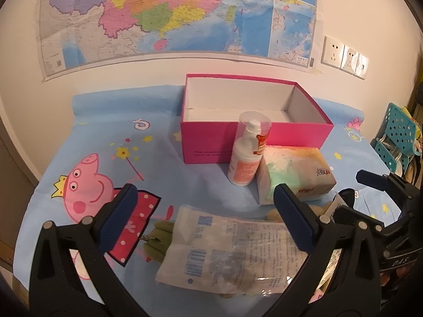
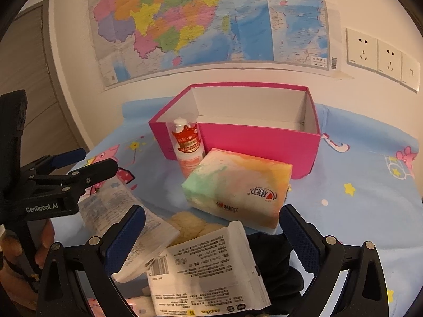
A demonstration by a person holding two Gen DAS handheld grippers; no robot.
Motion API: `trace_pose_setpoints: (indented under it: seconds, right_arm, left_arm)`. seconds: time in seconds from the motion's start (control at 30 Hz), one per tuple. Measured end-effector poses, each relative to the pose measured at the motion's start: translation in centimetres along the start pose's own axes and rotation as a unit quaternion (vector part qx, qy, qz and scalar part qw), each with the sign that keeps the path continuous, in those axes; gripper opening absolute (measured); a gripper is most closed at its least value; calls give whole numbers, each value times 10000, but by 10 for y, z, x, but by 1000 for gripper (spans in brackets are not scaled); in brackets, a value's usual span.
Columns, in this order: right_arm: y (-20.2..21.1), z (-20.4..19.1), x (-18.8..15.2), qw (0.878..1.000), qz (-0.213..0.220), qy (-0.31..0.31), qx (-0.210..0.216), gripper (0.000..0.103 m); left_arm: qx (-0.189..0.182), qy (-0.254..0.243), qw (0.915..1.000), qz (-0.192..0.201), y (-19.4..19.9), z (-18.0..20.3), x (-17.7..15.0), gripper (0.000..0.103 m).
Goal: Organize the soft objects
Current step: 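Reach the left tool toward the clear plastic bag of cotton pads, then grasp the plastic bag with the left tool while the right tool grasps the white packet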
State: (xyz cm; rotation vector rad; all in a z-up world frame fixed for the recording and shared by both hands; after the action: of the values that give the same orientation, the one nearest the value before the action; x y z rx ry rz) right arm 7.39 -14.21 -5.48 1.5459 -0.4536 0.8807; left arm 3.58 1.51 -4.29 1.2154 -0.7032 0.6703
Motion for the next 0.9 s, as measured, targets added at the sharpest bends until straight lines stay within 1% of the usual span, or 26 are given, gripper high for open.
trace_pose_setpoints:
  seconds: [0.1, 0.23, 0.3, 0.37, 0.43, 0.5, 0.6, 0.73, 0.8, 0.83, 0.9]
  right_arm:
    - [0, -3, -3, 9998, -45, 5, 185, 103]
    - [1, -12, -10, 9983, -202, 57, 536, 102]
    - [2, -19, -16, 9967, -310, 177, 731, 97]
    - [5, -25, -22, 9949, -376, 213, 916, 93]
    - [6, -31, -27, 9922, -456, 194, 1147, 88]
    - [7, -36, -33, 9876, -598, 126, 1448, 79]
    - [6, -44, -41, 9833, -773, 136, 1644, 73]
    - [-1, -52, -47, 9764, -997, 38, 1913, 66]
    - [-5, -56, -48, 9739, -1079, 12, 1997, 58]
    - [-7, -57, -48, 9725, -1113, -20, 2046, 56]
    - [-10, -60, -47, 9709, -1159, -84, 2093, 48]
  left_arm:
    - [47, 51, 10000, 24, 5, -11, 0, 103]
    - [-93, 189, 9998, 0, 13, -27, -5, 103]
    - [-142, 180, 9997, -71, 14, -33, -10, 103]
    - [-297, 195, 9992, -188, 13, -34, -15, 103]
    - [-563, 243, 9975, -344, 10, -35, -22, 103]
    - [-821, 285, 9948, -528, 6, -34, -29, 103]
    - [-1067, 174, 9911, -774, 0, -28, -40, 102]
    - [-1334, 117, 9858, -1017, -5, -19, -51, 96]
    - [-1516, 145, 9817, -1139, -7, -16, -55, 96]
    - [-1579, 152, 9802, -1187, -8, -15, -57, 96]
    - [-1640, 122, 9788, -1225, -7, -14, -59, 96]
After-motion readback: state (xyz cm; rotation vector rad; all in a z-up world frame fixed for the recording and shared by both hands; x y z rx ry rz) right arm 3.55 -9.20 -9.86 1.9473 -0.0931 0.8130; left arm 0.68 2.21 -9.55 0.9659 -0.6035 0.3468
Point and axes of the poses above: each gripper's, at about its wrist camera, not at the fingertips, and y roughly against the way its jaws point, z to its right, x to its top, the point moved 7 cm from there along -y, roughly the way its jaws point, and after that the axes turned 15 degrees about -x, right-handed, at the moved point
